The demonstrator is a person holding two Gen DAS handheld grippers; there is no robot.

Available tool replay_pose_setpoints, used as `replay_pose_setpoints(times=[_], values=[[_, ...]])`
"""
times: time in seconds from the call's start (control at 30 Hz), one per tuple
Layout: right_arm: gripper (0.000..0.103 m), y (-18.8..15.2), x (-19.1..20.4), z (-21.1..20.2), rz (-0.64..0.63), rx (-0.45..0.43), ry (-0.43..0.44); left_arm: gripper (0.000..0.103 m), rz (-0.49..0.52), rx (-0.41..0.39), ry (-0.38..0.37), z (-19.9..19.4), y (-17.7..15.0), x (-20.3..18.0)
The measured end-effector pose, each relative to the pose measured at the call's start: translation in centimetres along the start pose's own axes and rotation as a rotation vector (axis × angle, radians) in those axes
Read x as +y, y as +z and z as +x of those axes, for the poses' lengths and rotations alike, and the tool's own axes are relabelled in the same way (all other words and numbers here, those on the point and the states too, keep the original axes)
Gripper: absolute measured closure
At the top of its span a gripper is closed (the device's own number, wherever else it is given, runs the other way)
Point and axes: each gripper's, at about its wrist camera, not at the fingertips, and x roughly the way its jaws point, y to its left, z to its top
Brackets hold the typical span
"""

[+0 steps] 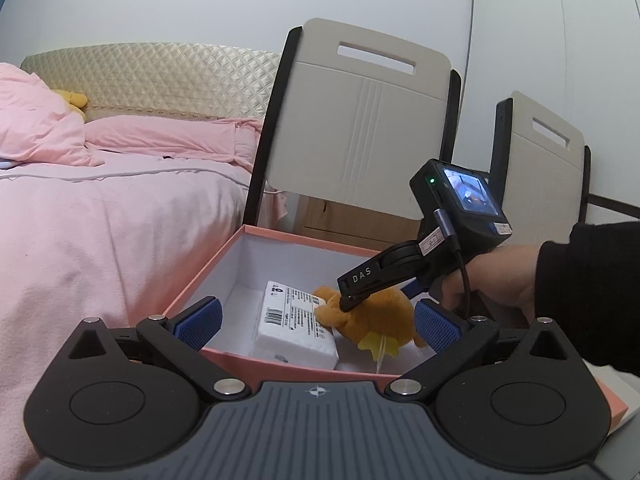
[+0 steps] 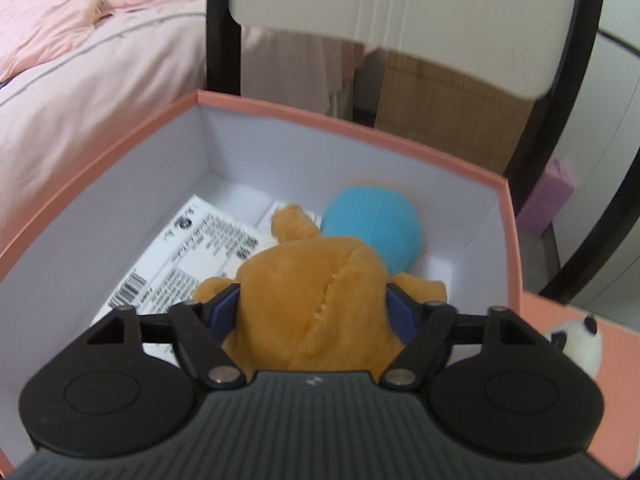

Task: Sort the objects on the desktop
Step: 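Carry the orange plush with the right gripper into the pink box and release, then withdraw the right gripper and move it toward the panda plush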

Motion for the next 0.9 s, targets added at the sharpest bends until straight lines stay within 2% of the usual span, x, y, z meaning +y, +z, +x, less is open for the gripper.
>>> replay_pose_setpoints(times=[0.07, 0.17, 0.4, 0.6, 0.7, 0.9], values=[[0.014, -0.1, -0.4, -0.3, 0.017, 0.009, 0.009, 0.000, 0.003, 0.003, 0.000, 0.0, 0.0, 0.0], [0.004, -0.2, -0.9, -2.1, 0.024, -0.038, 0.015, 0.000, 0.004, 0.001, -0.005, 0.0, 0.0, -0.1], [0.000, -2.8, -1.9, -10.2, 0.079, -0.260, 0.075, 0.000, 0.016, -0.004, -0.004, -0.1, -0.2, -0.5], [0.000, -8.4, -3.4, -16.9, 0.136, -0.469, 0.046, 0.000, 0.025, -0.011, 0.000, -0.2, -0.4, -0.7], [0.000, -11.6, -4.5, -18.9, 0.180, -0.547, 0.027, 0.000, 0.031, -0.014, 0.000, -0.3, -0.5, -0.9], [0.000, -16.9, -6.1, -19.9, 0.225, -0.603, -0.013, 0.000, 0.050, -0.015, 0.005, -0.3, -0.7, -1.2]])
